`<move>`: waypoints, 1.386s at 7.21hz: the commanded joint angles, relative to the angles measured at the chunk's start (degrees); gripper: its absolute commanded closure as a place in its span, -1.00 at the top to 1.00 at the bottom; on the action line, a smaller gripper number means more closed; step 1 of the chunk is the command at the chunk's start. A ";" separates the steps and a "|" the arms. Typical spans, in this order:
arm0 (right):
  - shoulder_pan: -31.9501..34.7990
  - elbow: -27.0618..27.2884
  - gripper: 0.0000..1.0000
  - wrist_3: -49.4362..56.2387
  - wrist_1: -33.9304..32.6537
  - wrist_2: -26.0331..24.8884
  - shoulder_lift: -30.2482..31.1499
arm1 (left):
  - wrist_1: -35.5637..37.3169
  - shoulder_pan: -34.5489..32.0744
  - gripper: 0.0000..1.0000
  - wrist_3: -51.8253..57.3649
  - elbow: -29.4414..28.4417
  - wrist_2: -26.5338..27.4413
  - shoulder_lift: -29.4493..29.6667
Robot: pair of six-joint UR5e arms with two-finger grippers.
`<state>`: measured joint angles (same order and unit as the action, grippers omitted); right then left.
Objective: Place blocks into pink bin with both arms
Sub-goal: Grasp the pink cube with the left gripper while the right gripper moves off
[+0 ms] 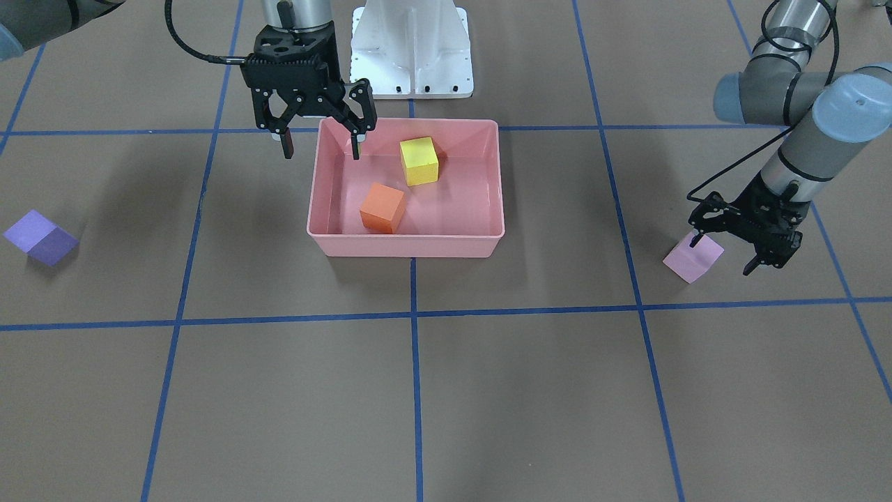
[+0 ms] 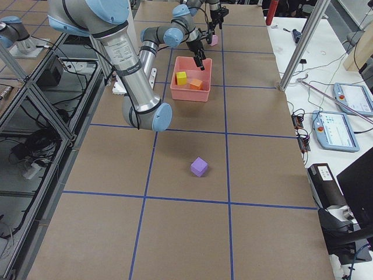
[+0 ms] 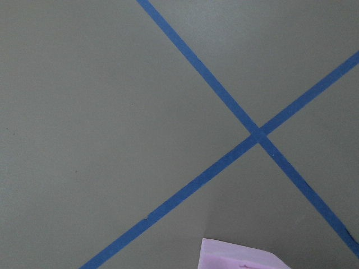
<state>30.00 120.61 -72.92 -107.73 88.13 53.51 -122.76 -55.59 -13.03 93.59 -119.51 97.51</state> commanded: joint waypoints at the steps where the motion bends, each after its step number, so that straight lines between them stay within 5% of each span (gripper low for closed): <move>1: 2.51 1.03 1.00 1.98 0.06 2.57 0.81 | -2.81 2.49 1.00 -0.15 -0.16 0.07 -1.61; 6: 2.87 2.43 1.00 3.29 0.41 3.01 3.34 | -4.59 4.61 1.00 -0.15 -2.88 0.24 -2.24; 8: 8.63 2.52 1.00 10.47 0.42 10.52 3.62 | -4.59 5.75 0.98 -2.68 -3.32 0.24 -2.07; 10: 16.55 2.09 1.00 20.56 0.76 17.66 6.50 | -4.68 6.02 0.12 -3.85 -3.15 0.24 -1.54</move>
<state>41.60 123.03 -58.95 -107.19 101.34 58.30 -127.41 -49.76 -16.12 90.38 -119.27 95.63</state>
